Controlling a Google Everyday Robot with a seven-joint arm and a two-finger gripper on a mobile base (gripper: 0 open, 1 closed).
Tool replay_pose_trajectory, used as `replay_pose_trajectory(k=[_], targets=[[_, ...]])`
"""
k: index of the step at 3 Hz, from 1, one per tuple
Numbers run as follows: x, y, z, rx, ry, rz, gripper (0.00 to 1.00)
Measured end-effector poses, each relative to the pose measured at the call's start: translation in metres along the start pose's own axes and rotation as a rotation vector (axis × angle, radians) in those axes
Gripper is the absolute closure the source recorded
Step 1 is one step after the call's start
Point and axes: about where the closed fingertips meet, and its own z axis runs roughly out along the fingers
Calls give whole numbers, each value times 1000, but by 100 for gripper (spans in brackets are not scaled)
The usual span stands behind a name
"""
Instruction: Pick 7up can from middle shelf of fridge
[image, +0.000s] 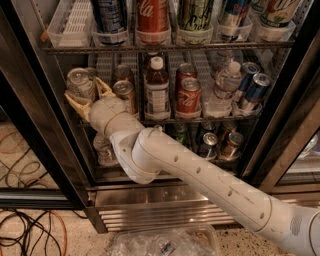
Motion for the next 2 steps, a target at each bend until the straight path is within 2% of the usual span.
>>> replay_pose_trajectory(k=[1, 2], targets=[[-16, 6, -11, -24, 4, 13, 100], [-28, 15, -28, -80, 29, 39, 100]])
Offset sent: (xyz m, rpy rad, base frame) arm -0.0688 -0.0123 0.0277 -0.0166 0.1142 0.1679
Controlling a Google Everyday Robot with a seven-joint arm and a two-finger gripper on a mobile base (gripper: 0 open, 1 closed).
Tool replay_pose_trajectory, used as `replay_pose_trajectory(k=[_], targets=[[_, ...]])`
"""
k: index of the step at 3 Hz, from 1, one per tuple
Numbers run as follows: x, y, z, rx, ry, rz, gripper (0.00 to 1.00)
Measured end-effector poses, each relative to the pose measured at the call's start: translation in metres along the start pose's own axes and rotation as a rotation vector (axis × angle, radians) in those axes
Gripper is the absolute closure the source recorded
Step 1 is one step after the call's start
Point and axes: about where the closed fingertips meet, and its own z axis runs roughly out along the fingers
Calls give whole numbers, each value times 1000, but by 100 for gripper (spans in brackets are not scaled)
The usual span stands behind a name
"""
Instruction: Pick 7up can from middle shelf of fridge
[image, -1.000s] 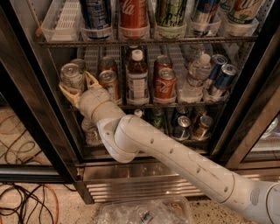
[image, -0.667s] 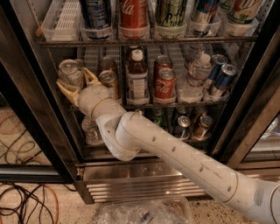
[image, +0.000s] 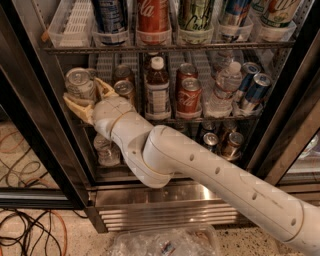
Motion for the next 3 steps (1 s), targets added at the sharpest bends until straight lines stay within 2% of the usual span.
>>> replay_pose_trajectory(k=[1, 3], targets=[[-6, 10, -21, -83, 37, 38, 100], [10, 5, -72, -203, 132, 157, 100]])
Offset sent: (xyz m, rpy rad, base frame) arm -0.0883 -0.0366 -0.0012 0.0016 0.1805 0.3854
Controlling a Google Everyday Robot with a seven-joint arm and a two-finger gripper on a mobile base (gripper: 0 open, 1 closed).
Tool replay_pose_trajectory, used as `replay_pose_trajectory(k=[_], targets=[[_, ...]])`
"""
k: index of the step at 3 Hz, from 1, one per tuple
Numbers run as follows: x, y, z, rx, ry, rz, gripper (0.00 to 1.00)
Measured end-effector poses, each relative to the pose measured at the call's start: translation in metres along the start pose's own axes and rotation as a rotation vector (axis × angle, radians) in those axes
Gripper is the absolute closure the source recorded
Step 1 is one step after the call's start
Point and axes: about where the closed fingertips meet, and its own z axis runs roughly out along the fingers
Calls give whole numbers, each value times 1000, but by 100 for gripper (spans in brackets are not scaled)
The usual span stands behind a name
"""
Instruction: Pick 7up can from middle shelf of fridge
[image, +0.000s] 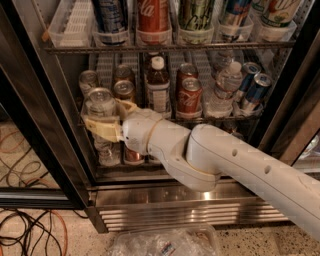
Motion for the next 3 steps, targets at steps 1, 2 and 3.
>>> replay_pose_trajectory(k=[1, 2, 3], targets=[[5, 19, -31, -88, 12, 26, 100], [1, 50, -63, -152, 17, 32, 100], [-2, 81, -95, -156, 46, 38, 100]])
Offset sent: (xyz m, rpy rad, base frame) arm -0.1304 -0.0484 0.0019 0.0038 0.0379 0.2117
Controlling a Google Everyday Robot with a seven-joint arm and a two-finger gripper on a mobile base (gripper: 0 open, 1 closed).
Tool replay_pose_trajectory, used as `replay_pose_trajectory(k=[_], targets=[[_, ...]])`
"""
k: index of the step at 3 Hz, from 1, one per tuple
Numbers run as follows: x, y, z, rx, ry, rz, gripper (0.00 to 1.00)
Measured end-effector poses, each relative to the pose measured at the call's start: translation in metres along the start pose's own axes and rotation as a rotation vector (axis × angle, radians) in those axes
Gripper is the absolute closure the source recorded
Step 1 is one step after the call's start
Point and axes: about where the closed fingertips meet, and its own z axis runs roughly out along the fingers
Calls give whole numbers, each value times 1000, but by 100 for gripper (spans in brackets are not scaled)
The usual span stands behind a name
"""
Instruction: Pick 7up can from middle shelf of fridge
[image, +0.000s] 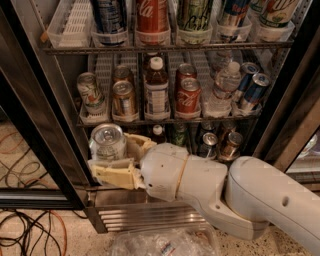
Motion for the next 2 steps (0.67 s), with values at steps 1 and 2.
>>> replay_pose_trajectory(k=[1, 2], targets=[[0, -10, -16, 45, -1, -4, 100], [0, -10, -15, 43, -1, -4, 100]])
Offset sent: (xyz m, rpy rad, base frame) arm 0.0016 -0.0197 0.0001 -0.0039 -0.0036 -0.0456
